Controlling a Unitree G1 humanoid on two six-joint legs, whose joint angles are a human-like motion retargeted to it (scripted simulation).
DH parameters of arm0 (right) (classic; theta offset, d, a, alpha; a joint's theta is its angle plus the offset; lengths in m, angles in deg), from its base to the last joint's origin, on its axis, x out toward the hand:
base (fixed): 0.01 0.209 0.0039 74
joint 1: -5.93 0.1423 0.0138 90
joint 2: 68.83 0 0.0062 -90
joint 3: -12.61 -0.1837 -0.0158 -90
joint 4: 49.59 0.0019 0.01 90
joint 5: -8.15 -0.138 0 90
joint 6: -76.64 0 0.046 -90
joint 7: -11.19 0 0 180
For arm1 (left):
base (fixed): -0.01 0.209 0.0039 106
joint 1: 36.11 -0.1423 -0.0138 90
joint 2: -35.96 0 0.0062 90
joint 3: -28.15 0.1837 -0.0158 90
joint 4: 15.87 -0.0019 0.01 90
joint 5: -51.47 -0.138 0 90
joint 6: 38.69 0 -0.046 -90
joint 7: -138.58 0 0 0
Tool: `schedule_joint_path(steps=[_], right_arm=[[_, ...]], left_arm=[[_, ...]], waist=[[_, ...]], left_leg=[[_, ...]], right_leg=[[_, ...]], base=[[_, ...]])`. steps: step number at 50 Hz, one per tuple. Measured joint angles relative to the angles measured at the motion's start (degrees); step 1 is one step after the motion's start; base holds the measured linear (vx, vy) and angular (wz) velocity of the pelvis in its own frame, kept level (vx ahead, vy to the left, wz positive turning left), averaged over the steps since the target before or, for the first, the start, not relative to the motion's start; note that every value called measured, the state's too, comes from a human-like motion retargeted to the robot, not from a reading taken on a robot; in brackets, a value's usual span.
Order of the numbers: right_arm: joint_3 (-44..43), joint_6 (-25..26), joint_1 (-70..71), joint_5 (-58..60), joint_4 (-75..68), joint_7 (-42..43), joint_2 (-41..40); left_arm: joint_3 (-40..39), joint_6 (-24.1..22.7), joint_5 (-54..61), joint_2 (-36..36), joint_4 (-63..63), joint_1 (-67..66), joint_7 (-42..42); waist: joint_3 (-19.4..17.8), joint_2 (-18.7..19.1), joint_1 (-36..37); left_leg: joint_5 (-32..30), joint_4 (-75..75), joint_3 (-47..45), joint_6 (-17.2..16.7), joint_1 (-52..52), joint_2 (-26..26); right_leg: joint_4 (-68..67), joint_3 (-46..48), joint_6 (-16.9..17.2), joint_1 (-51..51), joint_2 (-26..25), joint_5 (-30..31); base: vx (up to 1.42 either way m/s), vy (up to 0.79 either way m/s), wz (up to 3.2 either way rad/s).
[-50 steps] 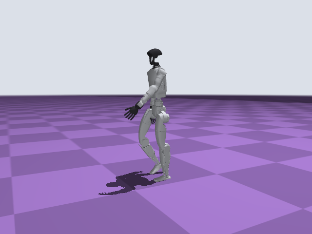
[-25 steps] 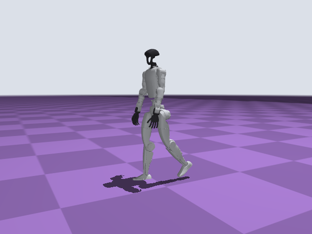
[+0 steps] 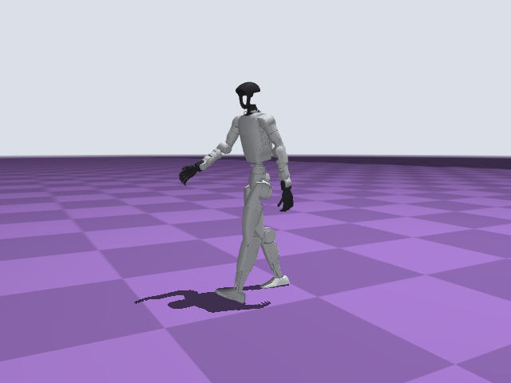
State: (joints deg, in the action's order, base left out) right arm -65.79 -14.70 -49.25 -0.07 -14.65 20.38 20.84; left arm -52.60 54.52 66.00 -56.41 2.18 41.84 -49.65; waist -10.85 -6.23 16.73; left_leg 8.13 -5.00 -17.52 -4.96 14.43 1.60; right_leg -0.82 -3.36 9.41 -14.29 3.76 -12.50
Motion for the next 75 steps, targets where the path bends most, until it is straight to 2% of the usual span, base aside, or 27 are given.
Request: schedule_joint_path(steps=[5,9,13,15,18,21,24,26,28,30,32,35,37,41,45,48,50,52,55,59,62,65,70,72,75], right_arm=[[3.2,0.5,-8.2,7.4,-2.0,-4.3,-2.5],[7.6,0.2,-17.9,12.6,-9.1,-6.4,-4.3],[10.0,1.0,-27.2,15.2,-17.1,-8.7,-5.1],[9.7,1.7,-31.0,15.8,-20.0,-9.6,-4.8],[8.4,2.4,-35.8,15.8,-21.9,-10.2,-3.6],[7.2,2.3,-40.1,14.7,-21.7,-10.4,-2.1],[6.0,2.0,-43.4,12.7,-20.4,-10.4,-0.9],[5.0,2.0,-44.8,11.0,-19.5,-10.3,-0.4],[3.9,2.4,-45.5,9.4,-18.9,-9.8,-0.3],[2.7,3.6,-45.5,8.3,-18.5,-9.2,-0.5],[1.5,5.1,-44.6,8.9,-18.5,-9.4,-1.4],[-0.1,6.0,-42.4,11.3,-19.0,-11.6,-2.9],[-0.7,5.8,-40.4,12.3,-19.7,-13.0,-3.5],[-0.7,5.1,-36.3,14.1,-20.9,-14.3,-3.6],[0.9,4.6,-31.6,14.4,-22.1,-13.5,-3.0],[3.0,4.5,-27.6,13.7,-22.2,-11.6,-2.3],[4.0,4.3,-24.5,13.5,-21.9,-9.7,-1.6],[4.3,4.0,-20.9,13.5,-21.1,-7.4,-0.7],[5.0,3.4,-15.4,12.4,-19.5,-4.2,0.7],[6.2,2.6,-8.2,9.8,-16.7,-1.7,2.4],[6.0,2.5,-3.7,9.2,-13.6,-0.9,3.7],[5.0,2.5,-0.5,9.9,-9.9,-0.6,4.5],[3.3,0.8,1.5,10.5,-3.1,0.0,4.2],[3.4,0.0,0.9,10.4,-1.0,-0.4,3.7],[3.6,-0.5,-1.6,10.0,0.4,-1.9,2.3]], left_arm=[[0.9,-1.0,-2.3,0.7,-1.6,8.4,-0.5],[4.5,-2.5,-6.7,1.5,-6.6,17.2,-0.4],[8.1,-2.6,-12.2,2.4,-9.7,27.2,0.9],[8.7,-2.1,-14.2,3.0,-9.4,32.5,2.2],[8.4,-1.5,-15.0,3.7,-6.9,39.7,4.2],[7.8,-2.0,-13.2,4.2,-2.7,45.5,5.6],[7.5,-3.1,-9.9,4.5,2.3,49.6,6.3],[7.6,-4.1,-7.1,4.7,5.8,51.5,6.7],[7.9,-5.0,-4.0,4.8,9.2,52.6,7.2],[8.3,-5.5,-0.9,4.7,12.2,53.1,8.2],[8.3,-5.4,0.1,4.5,14.2,53.0,8.9],[7.8,-5.0,-2.1,3.7,15.3,51.4,8.0],[7.7,-4.9,-3.8,2.7,14.4,49.0,6.3],[8.7,-4.3,-7.3,0.1,8.5,41.9,2.9],[9.7,-2.4,-12.3,-2.6,-1.5,32.7,0.5],[9.4,0.2,-16.4,-3.8,-8.6,24.8,-1.1],[8.7,1.5,-18.5,-3.9,-11.2,19.5,-1.8],[8.3,1.9,-18.9,-3.1,-11.2,14.5,-2.1],[8.4,1.0,-17.8,-0.9,-8.2,7.4,-2.9],[8.9,-0.3,-13.8,2.3,-2.1,-0.3,-4.9],[8.0,0.2,-10.8,3.5,0.4,-3.9,-5.4],[6.3,1.0,-8.4,3.3,0.6,-5.0,-4.1],[3.5,0.0,-6.5,1.3,0.1,-3.6,-1.7],[3.3,-0.9,-6.4,0.7,0.9,-2.5,-2.0],[4.0,-1.9,-6.0,0.5,2.9,-0.7,-2.9]], waist=[[2.0,-1.1,-1.2],[4.6,-0.3,-3.3],[7.5,1.2,-6.6],[8.2,1.8,-8.4],[8.3,3.0,-11.8],[7.8,4.5,-15.9],[6.8,5.6,-19.9],[6.1,5.9,-22.3],[5.1,5.4,-24.5],[3.6,4.3,-26.6],[1.7,3.4,-27.9],[0.1,3.4,-28.4],[0.3,4.0,-28.5],[2.3,4.3,-28.4],[4.4,3.3,-26.8],[6.0,1.0,-24.7],[7.8,-0.3,-23.6],[9.0,-1.2,-21.6],[9.0,-3.3,-16.7],[7.6,-5.9,-9.4],[6.5,-6.5,-5.1],[5.3,-5.3,-1.7],[2.6,0.1,1.5],[1.9,0.7,1.6],[2.4,0.3,1.5]], left_leg=[[-3.4,0.0,-5.3,-0.8,-3.5,1.6],[-2.2,0.2,-3.9,-0.8,-8.2,2.5],[2.3,1.9,-0.9,-0.3,-11.0,3.4],[4.3,2.8,0.3,-0.6,-11.9,3.2],[6.8,4.1,2.5,-1.5,-13.3,2.7],[8.9,5.1,5.2,-2.1,-15.0,1.9],[10.9,5.7,8.0,-2.0,-17.2,0.9],[12.3,6.0,9.6,-1.7,-18.8,-0.2],[13.8,6.5,11.2,-1.5,-20.7,-1.9],[15.4,6.9,13.1,-1.3,-23.5,-4.0],[17.2,6.9,14.3,-1.1,-27.1,-5.1],[18.9,6.6,14.8,-1.1,-31.2,-4.6],[19.1,6.8,15.0,-1.0,-32.7,-4.0],[16.4,8.4,16.9,0.4,-35.1,-4.1],[7.1,14.5,18.2,2.5,-35.9,-5.1],[0.2,28.8,17.2,5.1,-30.2,-6.9],[-1.4,42.9,15.8,6.6,-21.4,-7.8],[0.1,53.8,13.7,8.2,-13.2,-7.8],[5.5,61.2,9.3,11.3,-5.0,-7.7],[8.2,56.5,4.5,13.0,1.3,-8.0],[6.8,45.3,3.2,12.2,3.9,-8.2],[3.1,28.6,2.1,10.3,3.5,-6.6],[-4.3,3.1,-1.8,2.8,-0.3,-1.0],[-2.8,0.0,-3.8,0.3,0.2,0.0],[-0.6,0.0,-5.7,-0.8,0.9,0.4]], right_leg=[[-5.0,-0.9,-1.0,-1.2,-0.4,1.9],[-17.2,1.4,-2.6,1.3,-1.9,11.7],[-39.6,7.5,-4.4,12.3,-1.5,21.4],[-49.4,10.2,-6.0,18.8,-0.2,21.4],[-56.1,11.6,-8.2,26.6,0.0,15.9],[-53.4,12.2,-8.9,31.6,-0.9,11.0],[-43.6,13.6,-8.9,34.0,-0.6,8.3],[-33.5,14.8,-8.5,34.2,0.2,8.9],[-20.8,15.4,-7.6,33.0,1.3,12.5],[-7.2,15.3,-5.7,30.7,2.6,18.2],[2.5,15.4,-2.5,29.1,3.4,21.5],[5.8,16.8,2.5,31.1,3.3,17.1],[5.8,17.5,3.5,32.0,2.9,14.8],[5.8,17.8,3.3,29.5,3.3,18.7],[5.8,16.7,2.4,24.5,4.2,20.3],[5.8,14.9,0.6,20.2,5.8,18.0],[5.7,14.4,-0.5,19.1,6.9,16.4],[4.4,13.7,-1.1,19.0,7.3,14.2],[2.8,11.5,-1.0,17.8,7.6,11.4],[1.5,7.4,-0.9,15.7,7.6,8.6],[0.6,4.9,-0.9,14.0,7.0,6.6],[-0.1,2.9,-0.6,11.5,4.9,4.4],[0.5,0.0,-0.1,3.3,-0.7,1.3],[0.7,-0.8,0.3,0.6,-0.9,0.5],[-0.4,-2.0,0.7,-1.4,-0.2,-0.2]], base=[[0.67,0.21,-0.14],[0.71,0.27,0.13],[0.63,0.27,0.40],[0.56,0.24,0.50],[0.53,0.19,0.68],[0.53,0.14,0.89],[0.54,0.09,0.93],[0.55,0.05,0.87],[0.58,0.01,0.84],[0.62,-0.04,0.80],[0.66,-0.08,0.52],[0.67,-0.12,0.17],[0.70,-0.14,0.11],[0.76,-0.18,0.18],[0.81,-0.24,-0.02],[0.76,-0.27,-0.13],[0.67,-0.24,0.00],[0.61,-0.21,-0.21],[0.59,-0.18,-0.70],[0.58,-0.11,-0.99],[0.57,-0.03,-0.88],[0.60,0.03,-0.85],[0.66,0.10,-0.77],[0.68,0.15,-0.46],[0.69,0.18,-0.38]])
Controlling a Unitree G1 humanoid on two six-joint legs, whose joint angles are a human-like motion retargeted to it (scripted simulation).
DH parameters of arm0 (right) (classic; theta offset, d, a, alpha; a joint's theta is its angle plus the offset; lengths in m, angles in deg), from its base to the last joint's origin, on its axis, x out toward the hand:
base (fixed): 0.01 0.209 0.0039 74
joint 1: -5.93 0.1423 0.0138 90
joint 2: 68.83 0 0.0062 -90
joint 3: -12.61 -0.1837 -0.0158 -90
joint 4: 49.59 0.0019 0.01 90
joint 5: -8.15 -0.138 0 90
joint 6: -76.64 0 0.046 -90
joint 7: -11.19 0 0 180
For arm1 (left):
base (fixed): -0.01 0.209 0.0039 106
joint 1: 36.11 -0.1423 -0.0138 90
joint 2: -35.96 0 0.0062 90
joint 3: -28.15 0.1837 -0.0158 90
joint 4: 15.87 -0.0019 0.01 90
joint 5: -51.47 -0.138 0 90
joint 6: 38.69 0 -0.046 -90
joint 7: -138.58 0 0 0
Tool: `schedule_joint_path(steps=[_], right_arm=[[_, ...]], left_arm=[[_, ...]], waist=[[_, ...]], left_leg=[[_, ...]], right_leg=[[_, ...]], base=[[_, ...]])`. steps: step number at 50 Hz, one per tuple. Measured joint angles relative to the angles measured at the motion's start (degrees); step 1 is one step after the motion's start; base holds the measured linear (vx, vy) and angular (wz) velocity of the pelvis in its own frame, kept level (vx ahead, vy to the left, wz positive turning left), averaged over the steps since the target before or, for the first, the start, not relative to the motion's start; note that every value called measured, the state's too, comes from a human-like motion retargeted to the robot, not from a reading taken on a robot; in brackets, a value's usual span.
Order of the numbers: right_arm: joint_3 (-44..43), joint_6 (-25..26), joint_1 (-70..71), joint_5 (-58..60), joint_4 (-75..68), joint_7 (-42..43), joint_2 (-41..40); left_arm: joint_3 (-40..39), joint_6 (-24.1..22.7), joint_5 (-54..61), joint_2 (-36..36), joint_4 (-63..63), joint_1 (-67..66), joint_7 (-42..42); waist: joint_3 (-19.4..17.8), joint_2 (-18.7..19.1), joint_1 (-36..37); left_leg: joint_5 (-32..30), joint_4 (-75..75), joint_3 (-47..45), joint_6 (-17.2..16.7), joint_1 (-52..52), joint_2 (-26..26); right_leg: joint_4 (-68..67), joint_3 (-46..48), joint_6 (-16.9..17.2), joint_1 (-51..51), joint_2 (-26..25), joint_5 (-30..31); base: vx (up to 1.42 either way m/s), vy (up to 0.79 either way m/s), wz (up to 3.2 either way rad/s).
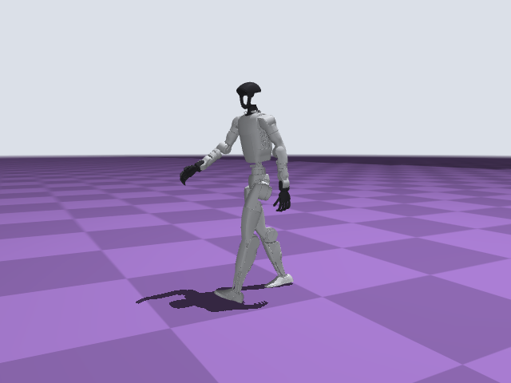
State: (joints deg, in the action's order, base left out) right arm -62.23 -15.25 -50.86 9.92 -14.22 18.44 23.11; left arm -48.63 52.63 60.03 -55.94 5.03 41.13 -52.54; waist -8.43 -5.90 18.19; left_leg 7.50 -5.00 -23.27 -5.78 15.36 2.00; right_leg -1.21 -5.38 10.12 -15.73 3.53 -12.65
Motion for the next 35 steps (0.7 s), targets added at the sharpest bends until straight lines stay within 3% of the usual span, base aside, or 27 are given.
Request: schedule_joint_path(steps=[3,6,11,13,17,22,26,30,33,35], right_arm=[[-0.9,-0.2,-4.5,-3.1,-1.3,-2.9,-2.1],[-2.2,-0.5,-10.7,-8.9,-5.6,-5.4,-4.6],[-4.6,0.6,-21.5,-13.6,-16.1,-6.2,-7.2],[-5.4,1.6,-25.0,-13.1,-19.7,-5.0,-7.2],[-5.9,3.0,-31.0,-11.2,-24.3,-3.4,-5.9],[-6.0,2.8,-36.8,-10.2,-26.3,-4.3,-3.8],[-7.0,3.3,-39.4,-10.2,-25.7,-4.9,-2.9],[-9.2,6.4,-40.1,-8.8,-23.1,-5.1,-3.5],[-11.3,7.2,-40.3,-7.1,-19.5,-7.6,-4.6],[-12.4,6.8,-40.5,-8.0,-16.4,-8.7,-4.9]], left_arm=[[1.8,-0.5,0.0,0.6,-0.1,4.2,-1.5],[4.8,-1.2,-2.3,1.1,-3.5,10.2,-2.3],[9.9,-0.7,-10.7,1.7,-11.1,22.9,0.0],[10.7,0.3,-12.8,2.0,-12.3,28.5,2.3],[10.0,1.3,-13.5,2.9,-10.0,38.7,6.5],[8.7,-0.8,-10.8,4.3,-0.9,48.0,9.0],[8.6,-2.7,-7.9,5.3,8.1,52.2,10.6],[9.0,-2.4,-5.1,6.2,16.3,54.0,12.8],[9.6,-2.4,-6.7,6.7,21.5,52.3,12.0],[11.0,-2.9,-6.9,7.2,25.0,49.8,10.5]], waist=[[1.3,-0.1,-0.2],[2.9,0.5,-1.1],[6.1,2.5,-5.4],[6.6,3.2,-7.8],[5.7,5.1,-13.6],[2.7,7.6,-21.2],[-0.4,7.4,-26.6],[-4.5,4.4,-30.4],[-5.7,3.7,-30.7],[-5.3,4.3,-30.6]], left_leg=[[-2.7,0.0,-0.3,0.5,-2.0,0.2],[-3.3,0.0,0.7,1.3,-5.6,0.4],[1.8,2.0,4.7,2.2,-10.4,1.5],[3.9,3.2,6.3,1.8,-11.4,1.4],[7.4,5.1,9.6,0.0,-13.8,0.9],[10.5,5.6,14.5,-0.8,-18.4,-0.2],[12.9,6.0,18.2,-0.3,-22.8,-2.6],[16.3,6.5,21.5,0.2,-29.3,-6.2],[18.2,6.6,21.6,0.4,-33.0,-6.0],[18.8,6.9,21.5,0.4,-34.2,-5.3]], right_leg=[[-3.4,-1.3,-0.6,-0.6,-0.1,1.6],[-10.7,-1.2,-1.8,0.0,-0.9,7.8],[-38.7,3.6,-3.9,12.5,-2.9,20.8],[-49.7,6.0,-5.4,19.6,-2.8,21.2],[-59.2,9.5,-8.9,30.7,-2.4,15.2],[-48.2,13.8,-9.7,36.8,-0.6,10.2],[-24.2,18.7,-8.4,34.5,3.0,13.4],[1.9,20.8,-2.8,29.4,5.8,21.2],[6.2,20.5,2.5,31.4,5.5,16.9],[6.2,19.6,3.6,32.8,4.6,13.7]], base=[[0.73,0.22,-0.30],[0.76,0.26,-0.05],[0.70,0.27,0.35],[0.60,0.23,0.63],[0.56,0.18,0.82],[0.55,0.11,0.98],[0.58,0.01,0.96],[0.66,-0.10,0.70],[0.69,-0.15,0.05],[0.71,-0.17,-0.05]])
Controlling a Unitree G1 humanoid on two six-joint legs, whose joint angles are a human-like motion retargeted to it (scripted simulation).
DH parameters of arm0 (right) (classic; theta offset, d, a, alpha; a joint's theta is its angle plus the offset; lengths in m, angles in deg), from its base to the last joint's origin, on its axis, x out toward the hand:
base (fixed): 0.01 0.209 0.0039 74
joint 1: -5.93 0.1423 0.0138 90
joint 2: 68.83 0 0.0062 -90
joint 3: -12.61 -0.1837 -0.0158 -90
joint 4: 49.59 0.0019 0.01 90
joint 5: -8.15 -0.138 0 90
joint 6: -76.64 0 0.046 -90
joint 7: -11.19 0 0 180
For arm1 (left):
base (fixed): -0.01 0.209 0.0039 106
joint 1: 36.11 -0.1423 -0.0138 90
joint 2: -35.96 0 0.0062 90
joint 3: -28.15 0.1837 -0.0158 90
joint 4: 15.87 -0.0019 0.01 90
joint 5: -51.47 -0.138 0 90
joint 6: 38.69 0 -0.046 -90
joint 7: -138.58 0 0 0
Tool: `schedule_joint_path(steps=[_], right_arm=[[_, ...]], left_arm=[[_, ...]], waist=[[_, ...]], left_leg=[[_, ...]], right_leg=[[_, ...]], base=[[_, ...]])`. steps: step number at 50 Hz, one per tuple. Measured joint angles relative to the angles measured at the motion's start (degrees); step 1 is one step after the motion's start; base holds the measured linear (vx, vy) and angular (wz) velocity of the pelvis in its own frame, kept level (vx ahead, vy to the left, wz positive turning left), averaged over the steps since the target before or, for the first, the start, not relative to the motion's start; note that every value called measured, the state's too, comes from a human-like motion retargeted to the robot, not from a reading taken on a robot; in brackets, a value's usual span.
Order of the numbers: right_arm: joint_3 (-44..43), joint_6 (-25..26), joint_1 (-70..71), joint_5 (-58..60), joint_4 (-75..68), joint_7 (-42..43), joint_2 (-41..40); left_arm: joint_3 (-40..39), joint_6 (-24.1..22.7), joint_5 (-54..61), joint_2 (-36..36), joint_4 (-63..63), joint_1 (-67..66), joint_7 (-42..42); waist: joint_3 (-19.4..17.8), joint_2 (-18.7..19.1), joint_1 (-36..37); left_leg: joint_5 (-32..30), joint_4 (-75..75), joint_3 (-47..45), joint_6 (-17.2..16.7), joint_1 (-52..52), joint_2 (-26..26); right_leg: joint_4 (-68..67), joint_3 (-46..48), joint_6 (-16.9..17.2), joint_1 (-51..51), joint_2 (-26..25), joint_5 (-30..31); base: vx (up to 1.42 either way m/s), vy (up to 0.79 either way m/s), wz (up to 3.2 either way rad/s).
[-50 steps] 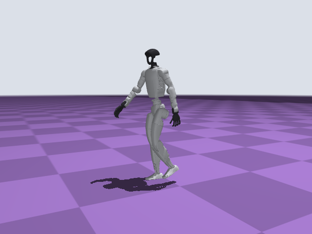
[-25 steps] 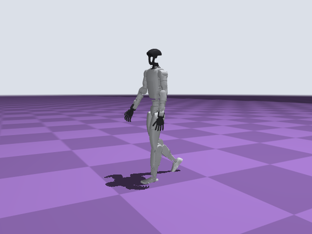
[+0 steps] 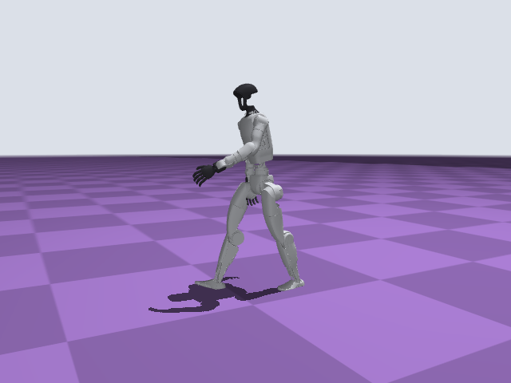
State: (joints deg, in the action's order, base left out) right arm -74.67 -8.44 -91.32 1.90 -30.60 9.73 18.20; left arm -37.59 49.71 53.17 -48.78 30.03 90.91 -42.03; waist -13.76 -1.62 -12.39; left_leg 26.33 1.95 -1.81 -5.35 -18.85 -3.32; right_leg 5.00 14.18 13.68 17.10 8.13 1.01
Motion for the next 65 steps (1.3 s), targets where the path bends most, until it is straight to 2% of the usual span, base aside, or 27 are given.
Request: schedule_joint_path(steps=[4,8,10,12,15,17,20,22,25,27,30,32,35,37,40,43,47,50,51,54,57,61,65], right_arm=[[-0.9,-1.5,-1.0,-4.2,8.1,-0.5,0.9],[1.4,-3.4,-3.3,-8.2,19.0,1.5,3.4],[3.5,-4.8,-5.0,-9.6,25.4,3.8,5.5],[5.1,-6.7,-6.7,-9.4,32.3,6.4,8.5],[5.9,-9.1,-8.7,-6.4,42.7,8.5,13.7],[6.3,-10.3,-9.7,-3.3,49.3,7.6,17.6],[7.1,-11.9,-11.6,2.2,58.7,3.3,23.9],[7.3,-12.9,-13.2,6.2,65.2,-1.1,28.7],[5.9,-14.6,-16.6,11.6,75.7,-8.3,36.5],[4.2,-16.3,-19.4,13.9,82.5,-12.4,41.3],[1.3,-19.6,-23.9,15.2,92.1,-17.1,47.4],[0.4,-21.8,-26.3,14.7,97.2,-18.3,49.8],[-0.1,-24.2,-28.8,13.1,103.3,-17.5,51.5],[0.6,-25.2,-29.8,12.8,105.6,-15.9,51.3],[2.0,-26.5,-27.3,13.8,107.9,-10.2,50.3],[4.8,-28.3,-24.2,18.2,106.4,-5.0,49.3],[8.5,-31.7,-20.8,24.4,104.3,0.2,50.0],[11.8,-33.3,-18.1,26.8,103.3,3.8,51.4],[12.8,-33.4,-17.3,26.6,103.2,4.9,51.9],[14.9,-33.4,-15.4,25.7,103.2,8.3,53.0],[15.5,-33.7,-14.0,25.7,103.3,11.4,53.7],[15.2,-34.5,-12.7,27.3,103.3,14.6,54.4],[15.1,-34.8,-12.1,28.8,103.2,16.4,55.3]], left_arm=[[4.9,-1.3,0.7,2.1,7.0,-8.5,-4.4],[9.4,-2.0,0.6,6.2,14.7,-20.2,-8.6],[10.6,-2.1,0.5,9.0,19.0,-26.7,-9.8],[10.3,-2.5,0.9,12.5,24.0,-33.3,-10.0],[8.0,-3.8,2.5,18.4,32.1,-41.9,-8.9],[5.2,-5.2,3.1,22.7,37.3,-46.8,-8.9],[0.4,-7.3,3.1,28.8,44.1,-53.2,-10.9],[-3.2,-8.5,3.0,32.7,48.6,-56.9,-13.3],[-8.7,-9.7,3.7,38.0,55.5,-61.8,-16.9],[-11.3,-10.5,4.9,40.6,59.5,-64.2,-18.2],[-13.7,-12.2,6.6,42.9,64.1,-66.6,-18.6],[-14.1,-13.7,6.4,43.2,65.9,-67.2,-17.9],[-14.1,-16.1,4.5,42.7,67.5,-66.8,-15.3],[-13.9,-17.3,3.2,42.4,68.4,-66.5,-13.4],[-12.4,-19.6,0.1,42.8,68.0,-61.9,-7.7],[-8.1,-21.9,-1.9,43.4,67.0,-56.9,-4.4],[-0.9,-25.2,-3.5,43.9,65.5,-51.0,-2.4],[5.6,-26.7,-4.0,44.1,63.6,-45.8,0.0],[7.4,-26.8,-4.1,44.4,63.3,-44.4,1.1],[11.7,-26.6,-4.8,45.2,62.5,-41.1,4.8],[14.5,-26.4,-5.9,45.9,61.9,-39.4,8.1],[17.0,-26.8,-7.3,45.5,60.7,-38.2,11.6],[18.3,-27.5,-7.6,44.4,59.6,-37.3,13.5]], waist=[[2.1,0.2,0.1],[4.1,-1.4,1.8],[5.2,-3.1,3.1],[7.2,-4.2,4.0],[9.3,-4.9,6.3],[9.4,-6.0,9.3],[8.8,-8.2,14.7],[8.1,-9.3,18.2],[6.3,-9.7,23.0],[5.0,-8.7,25.5],[3.2,-6.0,27.9],[2.4,-4.7,28.4],[1.9,-4.3,28.4],[2.5,-4.9,28.4],[2.8,-6.1,28.2],[4.0,-7.0,27.9],[5.7,-6.7,26.5],[7.2,-5.4,25.4],[7.5,-4.9,25.1],[8.0,-3.5,24.1],[7.9,-2.3,22.1],[7.0,-1.7,18.2],[5.4,-2.7,14.5]], left_leg=[[-2.2,2.2,1.0,1.4,-2.0,-0.1],[-11.6,9.8,1.3,4.2,-2.2,-1.7],[-16.5,19.2,0.4,6.0,1.5,-3.1],[-18.6,33.6,-1.0,7.4,10.2,-3.8],[-16.8,50.8,-3.3,9.3,23.2,-3.4],[-13.2,54.9,-5.2,10.8,28.4,-3.6],[-9.1,52.9,-8.0,12.4,33.4,-4.5],[-8.4,46.9,-9.4,12.7,35.5,-4.8],[-10.6,33.2,-11.1,11.8,36.6,-4.3],[-14.4,21.8,-12.0,10.3,36.0,-2.8],[-21.4,5.7,-13.9,6.6,34.5,0.5],[-23.6,-1.6,-16.2,3.3,34.4,2.1],[-21.2,-6.9,-20.9,-1.1,35.4,3.1],[-18.0,-6.9,-23.9,-2.2,35.6,3.1],[-17.8,-6.9,-26.3,-2.1,34.9,3.8],[-20.4,-6.9,-26.7,-1.4,32.3,4.4],[-20.2,-6.9,-24.5,-0.3,27.4,5.7],[-17.6,-6.8,-22.8,0.3,24.6,6.8],[-16.6,-6.4,-22.4,0.1,24.1,7.0],[-14.1,-4.9,-21.2,-0.7,22.8,7.3],[-12.0,-3.4,-18.9,-1.5,21.6,6.8],[-9.6,-1.9,-14.1,-1.9,20.0,4.6],[-7.5,-1.1,-9.3,-1.6,17.3,1.0]], right_leg=[[0.0,-0.9,0.0,-2.1,-0.4,1.8],[0.0,-1.5,-0.1,-7.0,0.9,4.1],[0.0,-2.9,-0.6,-9.8,2.2,3.6],[0.0,-3.7,-1.4,-11.1,3.3,2.3],[-0.9,-4.5,-2.3,-11.9,3.5,-0.2],[-1.9,-5.8,-2.3,-12.7,3.4,-1.9],[-3.2,-8.6,-1.9,-14.5,3.6,-4.1],[-3.8,-10.4,-1.8,-15.7,3.4,-5.5],[-4.4,-12.9,-1.8,-17.8,2.3,-7.4],[-4.5,-14.2,-1.8,-19.8,0.4,-8.7],[-4.4,-15.5,-1.7,-24.0,-3.5,-10.8],[-4.4,-16.0,-1.7,-26.9,-5.4,-12.1],[-4.7,-16.3,-1.5,-30.5,-6.3,-13.7],[-5.4,-16.7,-1.3,-32.1,-5.8,-14.3],[-7.1,-18.1,-1.5,-32.7,-6.2,-13.7],[-11.1,-19.7,-1.6,-33.1,-6.9,-10.1],[-24.2,-19.1,-1.2,-29.9,-8.8,1.5],[-41.9,-15.7,-1.2,-20.7,-9.8,9.6],[-47.2,-14.2,-1.9,-17.2,-9.4,10.1],[-58.5,-9.9,-5.4,-7.7,-7.5,7.0],[-60.2,-7.2,-8.2,-1.0,-6.1,0.3],[-49.4,-5.6,-8.5,3.3,-4.9,-5.5],[-28.8,-5.4,-7.1,3.3,-2.7,-4.5]], base=[[0.78,-0.20,0.05],[0.83,-0.26,-0.14],[0.79,-0.27,-0.19],[0.71,-0.25,0.04],[0.65,-0.21,-0.11],[0.63,-0.18,-0.61],[0.61,-0.13,-0.90],[0.60,-0.08,-0.98],[0.59,-0.03,-0.95],[0.59,0.02,-0.84],[0.62,0.06,-0.68],[0.65,0.09,-0.44],[0.66,0.11,-0.25],[0.67,0.12,-0.25],[0.69,0.13,-0.27],[0.74,0.16,-0.25],[0.74,0.22,-0.02],[0.65,0.24,0.16],[0.59,0.24,0.21],[0.55,0.23,0.35],[0.52,0.20,0.76],[0.52,0.14,1.16],[0.52,0.06,1.23]])
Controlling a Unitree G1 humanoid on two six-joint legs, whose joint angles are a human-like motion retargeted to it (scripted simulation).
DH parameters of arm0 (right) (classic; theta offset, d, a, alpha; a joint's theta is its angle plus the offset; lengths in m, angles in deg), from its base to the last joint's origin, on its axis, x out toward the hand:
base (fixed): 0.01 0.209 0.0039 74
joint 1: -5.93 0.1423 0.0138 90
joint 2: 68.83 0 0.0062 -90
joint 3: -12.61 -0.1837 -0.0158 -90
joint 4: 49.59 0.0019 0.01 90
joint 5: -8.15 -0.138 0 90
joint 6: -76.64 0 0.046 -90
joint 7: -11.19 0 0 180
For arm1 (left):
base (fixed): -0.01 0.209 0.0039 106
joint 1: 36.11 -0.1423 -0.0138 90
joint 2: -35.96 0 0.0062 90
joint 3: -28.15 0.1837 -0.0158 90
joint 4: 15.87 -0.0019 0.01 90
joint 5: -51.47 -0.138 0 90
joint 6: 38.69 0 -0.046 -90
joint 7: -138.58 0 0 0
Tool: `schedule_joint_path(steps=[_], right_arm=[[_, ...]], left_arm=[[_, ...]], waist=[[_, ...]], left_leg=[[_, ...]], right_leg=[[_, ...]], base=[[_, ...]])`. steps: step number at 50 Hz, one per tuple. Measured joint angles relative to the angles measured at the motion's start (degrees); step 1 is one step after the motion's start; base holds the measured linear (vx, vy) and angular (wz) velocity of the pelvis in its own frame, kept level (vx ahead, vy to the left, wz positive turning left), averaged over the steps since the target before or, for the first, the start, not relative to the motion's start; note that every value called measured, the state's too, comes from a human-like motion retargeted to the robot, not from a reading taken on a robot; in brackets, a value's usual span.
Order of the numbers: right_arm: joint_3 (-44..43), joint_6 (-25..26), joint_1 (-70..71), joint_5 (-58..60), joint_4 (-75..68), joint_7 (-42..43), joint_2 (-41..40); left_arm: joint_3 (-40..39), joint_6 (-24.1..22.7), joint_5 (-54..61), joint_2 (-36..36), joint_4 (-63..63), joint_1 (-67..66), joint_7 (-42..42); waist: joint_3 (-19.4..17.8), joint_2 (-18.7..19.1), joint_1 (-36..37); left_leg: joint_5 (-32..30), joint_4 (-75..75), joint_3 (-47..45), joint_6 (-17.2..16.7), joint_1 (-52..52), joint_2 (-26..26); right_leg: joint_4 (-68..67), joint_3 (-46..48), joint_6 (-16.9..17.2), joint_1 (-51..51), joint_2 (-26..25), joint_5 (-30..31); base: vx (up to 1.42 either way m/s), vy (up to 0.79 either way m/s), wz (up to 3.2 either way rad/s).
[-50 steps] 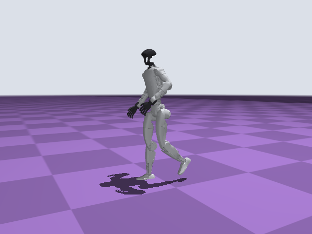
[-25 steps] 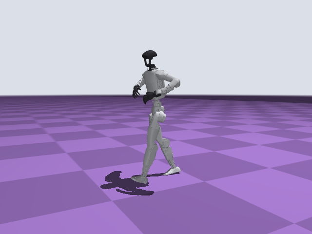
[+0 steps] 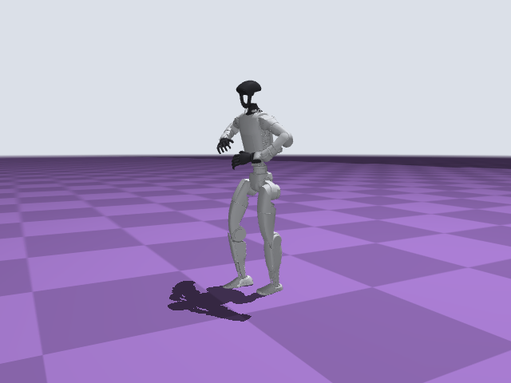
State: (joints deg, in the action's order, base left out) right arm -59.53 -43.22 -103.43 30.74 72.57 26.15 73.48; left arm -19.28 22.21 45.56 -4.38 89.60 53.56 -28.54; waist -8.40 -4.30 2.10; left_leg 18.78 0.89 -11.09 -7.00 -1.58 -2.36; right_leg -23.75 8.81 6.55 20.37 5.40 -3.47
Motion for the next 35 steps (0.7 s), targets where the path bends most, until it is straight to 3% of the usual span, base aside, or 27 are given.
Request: schedule_joint_path(steps=[5,7,11,14,17,20,23,27,31,35], right_arm=[[0.3,2.7,0.6,3.1,0.4,1.1,0.9],[0.8,3.1,0.9,5.1,0.6,1.0,0.4],[1.6,2.6,0.1,6.9,0.9,1.2,-0.8],[1.3,2.4,1.0,7.7,0.5,2.1,-1.0],[1.3,2.2,3.5,8.3,-0.4,3.5,-0.9],[2.3,2.1,4.3,8.3,-0.6,5.4,-0.9],[3.1,1.9,3.6,7.4,0.1,7.0,-0.4],[4.0,2.3,5.2,5.2,0.3,7.4,1.1],[5.9,2.5,5.7,5.5,-0.3,7.2,0.9],[6.9,3.5,7.3,6.9,-1.8,7.5,0.3]], left_arm=[[1.0,0.6,0.0,-0.3,-0.9,1.7,2.2],[1.4,0.5,-1.6,-0.4,-1.6,1.9,3.0],[2.2,-0.3,-3.7,-0.2,-2.1,0.9,4.1],[2.6,-0.8,-5.0,-0.7,-2.9,1.6,5.4],[3.3,-1.0,-7.2,-1.8,-4.9,4.0,7.2],[4.4,-0.7,-9.9,-2.1,-6.1,3.9,7.9],[5.6,0.0,-11.7,-1.8,-6.0,2.0,8.1],[5.6,1.1,-11.2,-2.3,-5.8,3.0,8.1],[4.4,1.5,-12.4,-2.6,-5.7,3.0,8.9],[3.0,2.1,-12.2,-2.4,-5.5,3.8,10.6]], waist=[[-3.8,-2.6,-2.6],[-5.0,-2.7,-2.2],[-4.3,-1.2,-1.6],[-3.8,-0.9,-2.0],[-3.6,-1.6,-2.1],[-2.9,-3.0,-1.8],[-0.6,-4.7,-3.2],[0.2,-6.1,-3.7],[0.1,-6.9,0.2],[-0.6,-5.5,4.6]], left_leg=[[3.7,1.0,5.3,1.4,-6.6,-4.7],[5.0,1.2,6.0,1.2,-9.3,-3.9],[6.5,2.2,6.9,-0.1,-13.6,-0.8],[5.3,3.9,9.6,0.3,-15.9,-0.8],[0.2,8.1,12.7,1.0,-15.8,-1.9],[-6.1,20.3,13.1,2.2,-11.6,-3.5],[-8.5,41.0,9.4,5.6,0.9,-4.5],[-4.0,54.4,2.3,12.0,14.4,-4.3],[1.2,47.8,-1.3,13.2,20.0,-5.3],[-2.4,27.5,-4.1,11.1,20.1,-4.7]], right_leg=[[26.0,-0.9,6.0,-3.3,3.0,11.8],[28.8,-0.1,8.4,-2.5,1.8,11.8],[28.8,-1.6,8.4,-2.1,-2.3,7.0],[28.8,-3.3,8.4,-5.0,-2.3,9.0],[28.8,-2.4,8.4,-8.2,-0.3,10.7],[28.8,-1.9,8.4,-12.6,2.5,9.2],[28.4,0.1,8.4,-15.2,6.5,6.9],[27.8,3.1,8.2,-16.4,10.5,4.4],[26.8,2.7,7.6,-17.0,10.1,2.1],[26.2,1.8,7.1,-18.0,7.0,-0.1]], base=[[0.58,-0.05,0.97],[0.61,-0.25,0.34],[0.66,-0.24,0.31],[0.70,-0.15,0.63],[0.68,-0.20,0.54],[0.66,-0.15,0.51],[0.55,-0.06,1.01],[0.47,-0.08,0.79],[0.44,-0.13,-0.17],[0.44,-0.07,-0.44]])
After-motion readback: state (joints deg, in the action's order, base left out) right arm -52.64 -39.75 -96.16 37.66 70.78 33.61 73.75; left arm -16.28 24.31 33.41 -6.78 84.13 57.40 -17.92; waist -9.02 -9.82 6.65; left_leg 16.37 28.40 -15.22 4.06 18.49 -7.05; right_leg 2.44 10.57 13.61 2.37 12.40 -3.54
